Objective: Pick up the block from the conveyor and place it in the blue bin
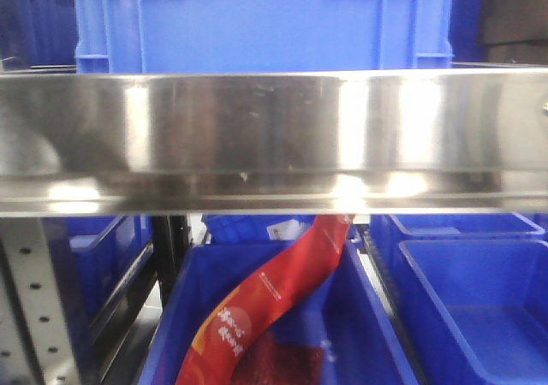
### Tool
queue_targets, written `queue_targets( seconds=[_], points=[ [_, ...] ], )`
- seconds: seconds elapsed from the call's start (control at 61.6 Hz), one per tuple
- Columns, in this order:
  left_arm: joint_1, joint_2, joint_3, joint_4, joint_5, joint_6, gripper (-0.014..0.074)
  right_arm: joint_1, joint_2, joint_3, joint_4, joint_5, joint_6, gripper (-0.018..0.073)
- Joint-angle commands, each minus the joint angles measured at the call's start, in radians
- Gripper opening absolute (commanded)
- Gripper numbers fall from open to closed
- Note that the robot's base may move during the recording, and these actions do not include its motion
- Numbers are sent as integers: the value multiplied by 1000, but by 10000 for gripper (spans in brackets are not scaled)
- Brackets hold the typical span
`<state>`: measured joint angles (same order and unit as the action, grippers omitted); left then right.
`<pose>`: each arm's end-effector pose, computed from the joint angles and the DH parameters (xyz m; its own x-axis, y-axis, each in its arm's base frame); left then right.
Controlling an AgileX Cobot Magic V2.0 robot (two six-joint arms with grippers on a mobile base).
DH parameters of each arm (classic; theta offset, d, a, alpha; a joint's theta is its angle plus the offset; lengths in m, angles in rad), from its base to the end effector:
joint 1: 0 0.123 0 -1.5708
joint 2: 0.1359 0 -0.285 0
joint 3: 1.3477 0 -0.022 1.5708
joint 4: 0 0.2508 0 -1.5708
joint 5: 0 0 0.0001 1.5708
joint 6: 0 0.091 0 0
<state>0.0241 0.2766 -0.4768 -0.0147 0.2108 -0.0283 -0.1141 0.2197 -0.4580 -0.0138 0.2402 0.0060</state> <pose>0.0639 0.0013 0.3363 0.0773 -0.0408 -0.9962 -0.0177 0.9989 -0.0423 0.0537 -0.0065 0.3309 0.0838 -0.0171 -0.9963 0.1177 0.9930 -0.0071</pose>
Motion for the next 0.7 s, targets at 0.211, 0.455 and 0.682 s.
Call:
queue_targets(
  seconds=[0.211, 0.455, 0.682],
  points=[
    [4, -4, -1, -7, -18, -1, -111, 2, -3, -7, -8, -24, -6, -162],
    [4, -4, -1, -7, -18, -1, -111, 2, -3, -7, -8, -24, -6, -162],
    [4, -4, -1, -7, -18, -1, -111, 2, -3, -7, -8, -24, -6, -162]
  ],
)
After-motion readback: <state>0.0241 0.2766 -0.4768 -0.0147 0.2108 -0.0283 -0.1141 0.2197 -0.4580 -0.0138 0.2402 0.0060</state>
